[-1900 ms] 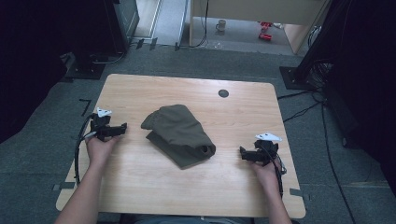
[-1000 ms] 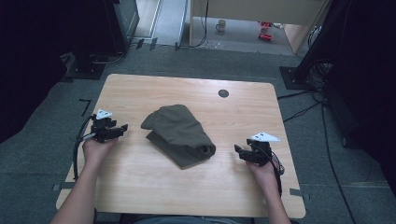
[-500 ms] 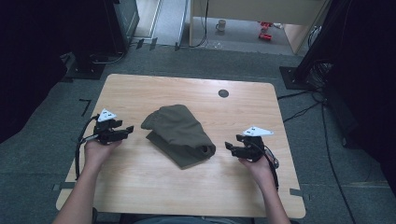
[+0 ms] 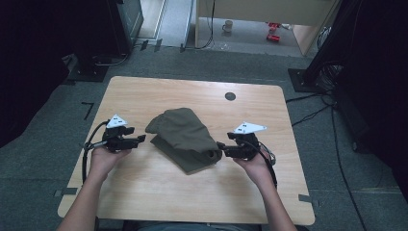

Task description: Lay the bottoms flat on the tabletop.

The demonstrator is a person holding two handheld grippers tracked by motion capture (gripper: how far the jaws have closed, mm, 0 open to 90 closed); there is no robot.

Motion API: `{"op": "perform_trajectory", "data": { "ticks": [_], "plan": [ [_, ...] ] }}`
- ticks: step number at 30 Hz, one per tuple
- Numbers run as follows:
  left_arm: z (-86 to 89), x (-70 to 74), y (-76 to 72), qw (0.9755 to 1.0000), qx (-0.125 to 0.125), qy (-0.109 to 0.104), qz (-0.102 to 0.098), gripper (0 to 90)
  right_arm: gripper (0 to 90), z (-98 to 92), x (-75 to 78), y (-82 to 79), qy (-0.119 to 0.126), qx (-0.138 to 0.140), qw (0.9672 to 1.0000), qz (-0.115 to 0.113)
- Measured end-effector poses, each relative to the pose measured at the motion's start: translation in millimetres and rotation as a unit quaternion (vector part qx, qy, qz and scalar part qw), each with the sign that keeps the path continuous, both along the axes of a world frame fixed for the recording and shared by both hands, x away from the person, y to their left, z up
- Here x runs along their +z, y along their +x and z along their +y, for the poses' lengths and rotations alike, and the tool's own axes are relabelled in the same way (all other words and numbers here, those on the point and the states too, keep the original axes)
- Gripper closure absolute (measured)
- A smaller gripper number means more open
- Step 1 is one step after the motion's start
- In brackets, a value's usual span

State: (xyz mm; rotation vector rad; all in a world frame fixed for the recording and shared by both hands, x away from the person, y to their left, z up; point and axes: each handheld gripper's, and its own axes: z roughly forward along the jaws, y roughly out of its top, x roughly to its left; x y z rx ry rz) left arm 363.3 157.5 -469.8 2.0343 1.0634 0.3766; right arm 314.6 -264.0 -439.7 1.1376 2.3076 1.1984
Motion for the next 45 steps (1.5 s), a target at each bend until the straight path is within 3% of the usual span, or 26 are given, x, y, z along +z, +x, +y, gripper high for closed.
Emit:
{"op": "perform_trajectory", "data": {
  "ticks": [7, 18, 25, 29, 30, 32, 33, 34, 35, 36, 37, 38, 42, 44, 45],
  "plan": [
    [-14.0, -5.7, -2.5, 0.9999, -0.010, -0.005, 0.002, 34.3, 38.7, 26.2, 9.5, 4.6, -0.001, 0.041, 0.9991, -0.007],
    [-25.4, -13.5, -3.0, 1.0000, -0.006, -0.007, 0.001, 34.2, 31.2, 65.3, 7.3, 8.9, -0.009, 0.097, 0.9952, -0.008],
    [-37.7, -23.9, -1.1, 0.9996, -0.001, -0.024, 0.013, 34.5, 26.7, 93.4, -4.4, 13.3, -0.030, 0.118, 0.9925, 0.011],
    [-44.0, -24.3, -3.6, 0.9998, -0.016, -0.007, -0.001, 34.9, 25.2, 107.4, -15.5, 13.9, -0.066, 0.128, 0.9895, 0.016],
    [-43.8, -24.2, -4.4, 0.9998, -0.017, -0.003, -0.005, 35.1, 28.4, 109.0, -17.5, 13.9, -0.074, 0.125, 0.9893, 0.009],
    [-41.5, -25.0, -4.1, 0.9998, -0.014, -0.015, 0.002, 38.2, 40.2, 114.0, -24.0, 13.4, -0.106, 0.131, 0.9857, -0.004],
    [-41.5, -25.0, -4.1, 0.9998, -0.014, -0.015, 0.002, 40.4, 40.2, 114.0, -24.0, 13.4, -0.106, 0.131, 0.9857, -0.004],
    [-40.9, -25.5, -4.3, 0.9997, -0.014, -0.018, 0.005, 40.4, 46.1, 114.9, -25.1, 13.2, -0.121, 0.134, 0.9835, -0.014],
    [-40.5, -25.6, -5.1, 0.9999, -0.012, -0.008, 0.000, 44.9, 65.2, 114.4, -25.2, 13.6, -0.138, 0.132, 0.9813, -0.023],
    [-40.5, -25.6, -5.1, 0.9999, -0.012, -0.008, 0.000, 47.9, 72.7, 113.3, -24.6, 13.9, -0.136, 0.129, 0.9820, -0.023],
    [-40.2, -25.6, -5.5, 0.9999, -0.011, -0.006, -0.001, 47.9, 72.7, 113.3, -24.6, 13.9, -0.136, 0.129, 0.9820, -0.023],
    [-39.4, -26.0, -4.6, 1.0000, -0.005, -0.005, 0.003, 52.8, 81.5, 108.8, -22.8, 15.0, -0.127, 0.126, 0.9835, -0.024],
    [-39.2, -27.8, -3.1, 0.9999, -0.001, -0.001, 0.013, 63.0, 84.4, 101.2, -16.9, 16.1, -0.105, 0.117, 0.9873, -0.024],
    [-39.9, -28.2, -2.5, 0.9999, -0.005, 0.004, 0.014, 70.3, 84.8, 93.7, -11.8, 18.1, -0.080, 0.104, 0.9911, -0.022],
    [-40.9, -28.2, -1.8, 0.9998, -0.006, -0.002, 0.019, 75.8, 84.9, 83.2, -6.0, 21.1, -0.044, 0.084, 0.9954, -0.015]
  ]
}}
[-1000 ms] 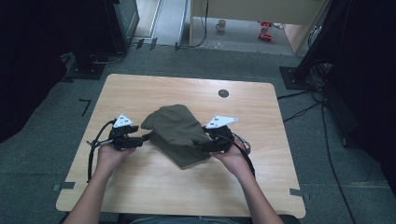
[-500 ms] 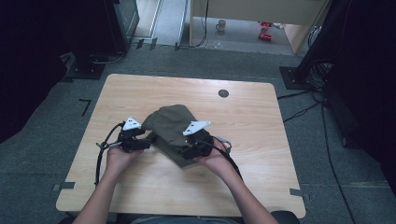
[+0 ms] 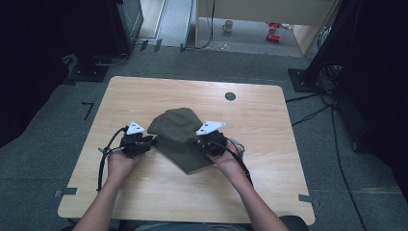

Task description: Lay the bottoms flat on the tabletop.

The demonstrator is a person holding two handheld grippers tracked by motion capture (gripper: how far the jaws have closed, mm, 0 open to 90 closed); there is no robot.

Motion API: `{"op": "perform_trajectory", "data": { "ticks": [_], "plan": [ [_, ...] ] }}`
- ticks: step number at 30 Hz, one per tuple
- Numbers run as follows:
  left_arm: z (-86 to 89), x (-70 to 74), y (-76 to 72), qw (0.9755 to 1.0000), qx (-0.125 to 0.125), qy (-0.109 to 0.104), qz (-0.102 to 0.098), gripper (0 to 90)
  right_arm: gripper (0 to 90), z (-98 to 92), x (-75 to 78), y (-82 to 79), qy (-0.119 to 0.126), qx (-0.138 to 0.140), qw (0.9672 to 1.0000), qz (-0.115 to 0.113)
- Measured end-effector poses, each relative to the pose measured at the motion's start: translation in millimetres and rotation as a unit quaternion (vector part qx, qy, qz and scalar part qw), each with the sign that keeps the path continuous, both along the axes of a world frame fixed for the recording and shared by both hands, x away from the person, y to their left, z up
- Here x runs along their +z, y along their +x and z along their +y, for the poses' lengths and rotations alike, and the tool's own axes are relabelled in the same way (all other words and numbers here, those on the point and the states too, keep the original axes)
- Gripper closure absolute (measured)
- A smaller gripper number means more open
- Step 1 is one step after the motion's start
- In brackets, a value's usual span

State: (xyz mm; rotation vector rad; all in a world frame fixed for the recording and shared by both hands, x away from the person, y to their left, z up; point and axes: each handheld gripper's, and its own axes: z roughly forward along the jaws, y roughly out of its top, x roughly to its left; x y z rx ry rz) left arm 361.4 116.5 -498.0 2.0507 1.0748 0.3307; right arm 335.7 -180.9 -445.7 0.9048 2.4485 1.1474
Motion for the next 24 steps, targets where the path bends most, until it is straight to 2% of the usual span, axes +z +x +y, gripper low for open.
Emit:
{"op": "perform_trajectory", "data": {
  "ticks": [1, 2, 3, 4, 5, 6, 8, 10, 11, 12, 13, 14, 15, 16, 17, 18, 19, 20, 22, 23, 24],
  "plan": [
    [0.0, 0.0, 0.0, 1.0000, 0.000, 0.000, 0.000, 77.7, 84.9, 0.0, 0.0, 0.0, 0.000, 0.000, 1.0000, 0.000],
    [-1.7, 0.3, 0.5, 1.0000, 0.002, 0.001, 0.004, 80.1, 84.9, -8.9, 4.1, 2.4, 0.028, -0.016, 0.9994, 0.013],
    [-1.7, 0.3, 0.5, 1.0000, 0.002, 0.001, 0.004, 82.4, 84.9, -8.9, 4.1, 2.4, 0.028, -0.016, 0.9994, 0.013],
    [-3.0, 1.1, 0.8, 1.0000, 0.001, 0.008, 0.002, 85.6, 84.9, -20.4, 7.9, 4.8, 0.048, -0.032, 0.9983, 0.014],
    [-3.0, 1.1, 0.8, 1.0000, 0.001, 0.008, 0.002, 86.7, 84.9, -20.4, 7.9, 4.8, 0.048, -0.032, 0.9983, 0.014],
    [-3.6, 1.9, 1.5, 1.0000, 0.001, 0.005, 0.005, 87.5, 84.8, -31.6, 10.4, 6.7, 0.057, -0.048, 0.9972, 0.012],
    [-3.6, 2.1, 2.0, 1.0000, 0.000, 0.002, 0.008, 87.7, 84.9, -35.9, 10.9, 7.5, 0.061, -0.054, 0.9966, 0.013],
    [-4.5, 1.8, 2.9, 0.9999, -0.001, 0.000, 0.013, 88.1, 84.8, -48.2, 10.9, 9.7, 0.071, -0.074, 0.9946, 0.015],
    [-5.8, 1.6, 3.1, 0.9999, -0.004, 0.002, 0.014, 88.2, 84.8, -52.3, 10.2, 10.8, 0.073, -0.079, 0.9941, 0.016],
    [-6.5, 1.7, 3.1, 0.9999, -0.006, 0.005, 0.013, 88.3, 84.8, -63.3, 6.8, 14.0, 0.076, -0.095, 0.9924, 0.017],
    [-7.6, 1.7, 3.3, 0.9999, -0.007, 0.007, 0.011, 88.3, 84.8, -63.3, 6.8, 14.0, 0.076, -0.095, 0.9924, 0.017],
    [-8.7, 1.7, 3.9, 0.9998, -0.011, 0.011, 0.011, 88.3, 84.6, -76.9, 0.3, 18.7, 0.076, -0.117, 0.9899, 0.024],
    [-8.7, 1.7, 3.9, 0.9998, -0.011, 0.011, 0.011, 88.5, 84.6, -76.9, 0.3, 18.7, 0.076, -0.117, 0.9899, 0.024],
    [-9.9, 1.2, 4.6, 0.9998, -0.012, 0.013, 0.012, 88.5, 84.6, -89.3, -7.7, 21.9, 0.082, -0.137, 0.9866, 0.035],
    [-10.5, 1.0, 5.2, 0.9998, -0.013, 0.014, 0.011, 88.5, 84.5, -93.5, -11.1, 22.9, 0.084, -0.144, 0.9851, 0.041],
    [-10.5, 1.0, 5.2, 0.9998, -0.013, 0.014, 0.011, 88.6, 84.5, -93.5, -11.1, 22.9, 0.084, -0.144, 0.9851, 0.041],
    [-11.1, 0.8, 5.8, 0.9997, -0.014, 0.015, 0.011, 88.6, 84.3, -99.2, -15.6, 24.3, 0.087, -0.151, 0.9834, 0.049],
    [-12.0, 1.1, 6.8, 0.9997, -0.016, 0.018, 0.010, 88.7, 83.4, -109.8, -25.5, 26.7, 0.091, -0.166, 0.9797, 0.067],
    [-12.4, 1.3, 7.5, 0.9996, -0.017, 0.019, 0.009, 88.8, 82.8, -118.0, -32.0, 27.1, 0.097, -0.177, 0.9768, 0.071],
    [-12.5, 1.7, 8.2, 0.9996, -0.018, 0.020, 0.009, 88.8, 82.8, -118.0, -32.0, 27.1, 0.097, -0.177, 0.9768, 0.071],
    [-12.5, 2.3, 10.4, 0.9996, -0.020, 0.021, 0.006, 88.8, 82.9, -128.4, -38.6, 27.2, 0.109, -0.189, 0.9726, 0.079]
  ]
}}
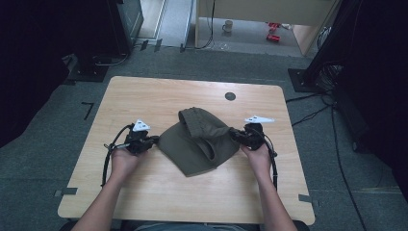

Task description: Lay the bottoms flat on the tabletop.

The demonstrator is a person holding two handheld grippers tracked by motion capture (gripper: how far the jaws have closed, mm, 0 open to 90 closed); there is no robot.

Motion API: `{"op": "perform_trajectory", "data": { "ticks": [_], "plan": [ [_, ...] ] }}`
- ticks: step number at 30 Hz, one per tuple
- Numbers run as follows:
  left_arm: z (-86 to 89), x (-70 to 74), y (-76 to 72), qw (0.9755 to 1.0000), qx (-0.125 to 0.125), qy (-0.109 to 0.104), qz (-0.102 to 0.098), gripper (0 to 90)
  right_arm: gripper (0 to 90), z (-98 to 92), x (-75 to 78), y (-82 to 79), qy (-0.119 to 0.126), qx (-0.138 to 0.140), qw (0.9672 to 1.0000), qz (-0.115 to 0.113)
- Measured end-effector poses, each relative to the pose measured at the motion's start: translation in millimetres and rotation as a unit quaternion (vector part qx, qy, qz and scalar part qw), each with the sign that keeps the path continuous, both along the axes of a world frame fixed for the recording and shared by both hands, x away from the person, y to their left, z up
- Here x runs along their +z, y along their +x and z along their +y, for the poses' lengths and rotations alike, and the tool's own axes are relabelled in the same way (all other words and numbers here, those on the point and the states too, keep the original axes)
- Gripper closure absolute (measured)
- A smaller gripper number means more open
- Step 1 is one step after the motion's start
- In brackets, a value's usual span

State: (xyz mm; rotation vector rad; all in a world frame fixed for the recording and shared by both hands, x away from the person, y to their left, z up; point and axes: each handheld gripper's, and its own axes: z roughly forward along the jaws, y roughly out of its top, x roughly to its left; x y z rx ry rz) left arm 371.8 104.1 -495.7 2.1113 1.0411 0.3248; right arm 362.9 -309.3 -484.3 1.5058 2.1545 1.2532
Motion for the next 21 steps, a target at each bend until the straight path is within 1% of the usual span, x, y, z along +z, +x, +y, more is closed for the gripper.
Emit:
{"op": "perform_trajectory", "data": {
  "ticks": [2, 3, 4, 6, 7, 8, 9, 10, 11, 14, 17, 18, 19, 21],
  "plan": [
    [0.3, 0.4, 2.7, 1.0000, 0.002, -0.001, 0.000, 88.8, 82.9, -6.3, -4.3, 0.5, 0.004, -0.008, 0.9999, 0.011],
    [0.3, 0.4, 2.7, 1.0000, 0.002, -0.001, 0.000, 88.8, 82.9, -6.3, -4.3, 0.5, 0.004, -0.008, 0.9999, 0.011],
    [-0.2, 0.3, 5.7, 1.0000, 0.001, 0.000, 0.001, 88.8, 82.9, -10.9, -9.4, -0.6, 0.000, -0.015, 0.9998, 0.014],
    [-0.7, 0.6, 7.2, 1.0000, 0.000, 0.001, 0.002, 88.8, 82.7, -11.9, -10.6, -1.1, -0.004, -0.016, 0.9998, 0.014],
    [-1.1, 0.9, 8.7, 1.0000, -0.001, 0.001, 0.001, 88.9, 82.5, -13.3, -12.1, -2.0, -0.011, -0.018, 0.9997, 0.014],
    [-1.2, 1.2, 10.3, 1.0000, 0.000, 0.002, 0.001, 88.8, 82.5, -15.9, -14.9, -3.3, -0.028, -0.022, 0.9993, 0.010],
    [-1.3, 1.4, 11.5, 1.0000, 0.001, 0.000, 0.001, 88.9, 82.5, -15.9, -14.9, -3.3, -0.028, -0.022, 0.9993, 0.010],
    [-1.1, 1.2, 14.7, 1.0000, 0.001, -0.002, 0.002, 88.9, 82.1, -19.3, -17.8, -4.2, -0.040, -0.028, 0.9987, 0.013],
    [-1.1, 1.2, 14.7, 1.0000, 0.001, -0.002, 0.002, 88.9, 81.7, -21.6, -19.4, -4.4, -0.044, -0.031, 0.9984, 0.019],
    [-2.1, 1.4, 21.3, 1.0000, -0.001, -0.001, 0.005, 89.0, 81.7, -28.2, -22.3, -7.4, -0.049, -0.041, 0.9977, 0.023],
    [-2.3, 1.3, 24.3, 1.0000, 0.000, -0.001, 0.006, 89.0, 81.2, -31.5, -24.6, -9.3, -0.055, -0.044, 0.9972, 0.024],
    [-2.7, 1.0, 26.1, 1.0000, -0.001, 0.000, 0.008, 89.0, 80.6, -32.7, -26.3, -9.9, -0.059, -0.044, 0.9970, 0.024],
    [-2.8, 0.7, 28.1, 1.0000, -0.001, 0.003, 0.008, 89.0, 79.8, -35.4, -29.7, -12.0, -0.067, -0.046, 0.9965, 0.019],
    [-2.9, 0.6, 29.3, 1.0000, -0.001, 0.003, 0.009, 89.0, 79.9, -36.4, -29.7, -12.6, -0.066, -0.049, 0.9964, 0.020]
  ]
}}
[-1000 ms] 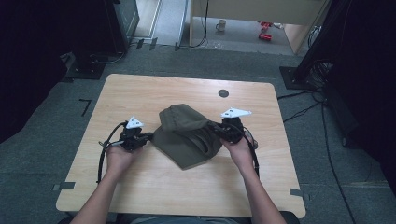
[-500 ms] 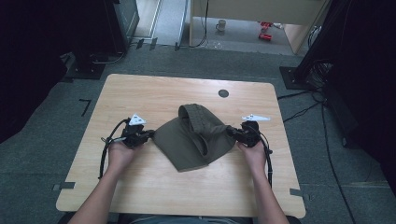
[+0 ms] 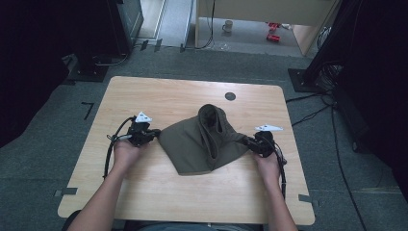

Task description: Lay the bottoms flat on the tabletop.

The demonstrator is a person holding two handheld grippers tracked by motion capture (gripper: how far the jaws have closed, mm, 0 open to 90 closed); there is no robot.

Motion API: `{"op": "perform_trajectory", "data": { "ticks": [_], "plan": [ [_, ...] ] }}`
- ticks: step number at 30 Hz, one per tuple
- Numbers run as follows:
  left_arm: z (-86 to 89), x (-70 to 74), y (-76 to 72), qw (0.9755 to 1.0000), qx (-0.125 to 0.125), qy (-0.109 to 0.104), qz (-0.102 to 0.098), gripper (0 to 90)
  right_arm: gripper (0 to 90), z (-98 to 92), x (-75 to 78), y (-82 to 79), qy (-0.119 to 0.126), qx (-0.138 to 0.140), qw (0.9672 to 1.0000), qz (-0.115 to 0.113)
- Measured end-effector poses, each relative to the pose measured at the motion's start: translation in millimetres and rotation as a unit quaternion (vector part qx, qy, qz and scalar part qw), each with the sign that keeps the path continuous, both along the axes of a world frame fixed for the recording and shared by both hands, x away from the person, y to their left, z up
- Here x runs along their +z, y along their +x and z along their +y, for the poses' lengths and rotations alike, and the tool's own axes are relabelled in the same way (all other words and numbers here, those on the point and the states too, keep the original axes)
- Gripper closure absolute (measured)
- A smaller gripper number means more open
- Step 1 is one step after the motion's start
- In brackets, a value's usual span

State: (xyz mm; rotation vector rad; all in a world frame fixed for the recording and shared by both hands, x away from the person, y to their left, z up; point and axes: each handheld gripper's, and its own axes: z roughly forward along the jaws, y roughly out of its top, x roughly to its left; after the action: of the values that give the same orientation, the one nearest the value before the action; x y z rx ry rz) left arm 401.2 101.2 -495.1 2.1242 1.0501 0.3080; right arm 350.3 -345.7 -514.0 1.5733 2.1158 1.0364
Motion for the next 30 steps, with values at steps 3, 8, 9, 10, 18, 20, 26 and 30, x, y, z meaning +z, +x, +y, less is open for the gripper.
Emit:
{"op": "perform_trajectory", "data": {
  "ticks": [3, 8, 9, 10, 18, 20, 26, 30],
  "plan": [
    [0.3, 0.2, 2.9, 1.0000, 0.000, 0.002, 0.000, 88.9, 78.7, -3.0, 0.1, -2.8, -0.007, -0.002, 1.0000, -0.003],
    [2.0, -2.0, 7.4, 1.0000, 0.006, -0.002, 0.005, 88.2, 68.8, -6.4, 0.6, -6.8, -0.017, -0.014, 0.9997, -0.008],
    [1.6, -1.5, 7.9, 1.0000, 0.007, -0.005, 0.004, 87.6, 65.1, -6.5, 2.0, -7.6, -0.018, -0.016, 0.9997, -0.011],
    [1.6, -1.5, 7.9, 1.0000, 0.007, -0.005, 0.004, 86.0, 65.1, -6.5, 2.0, -7.6, -0.018, -0.016, 0.9997, -0.011],
    [5.8, 15.8, 0.0, 0.9992, 0.000, -0.026, -0.031, 75.1, 52.2, -10.0, 18.2, -22.8, 0.008, -0.007, 0.9990, -0.044],
    [5.7, 20.5, -2.7, 0.9988, -0.006, -0.032, -0.037, 71.7, 51.8, -8.9, 21.8, -29.6, 0.006, 0.002, 0.9991, -0.043],
    [-5.8, 33.8, -16.1, 0.9971, -0.034, -0.039, -0.057, 67.7, 58.7, -8.0, 27.0, -41.1, 0.024, 0.019, 0.9984, -0.047],
    [-18.3, 37.4, -24.6, 0.9961, -0.052, -0.041, -0.059, 63.4, 62.0, -4.3, 28.0, -49.6, 0.039, 0.029, 0.9977, -0.047]
  ]
}}
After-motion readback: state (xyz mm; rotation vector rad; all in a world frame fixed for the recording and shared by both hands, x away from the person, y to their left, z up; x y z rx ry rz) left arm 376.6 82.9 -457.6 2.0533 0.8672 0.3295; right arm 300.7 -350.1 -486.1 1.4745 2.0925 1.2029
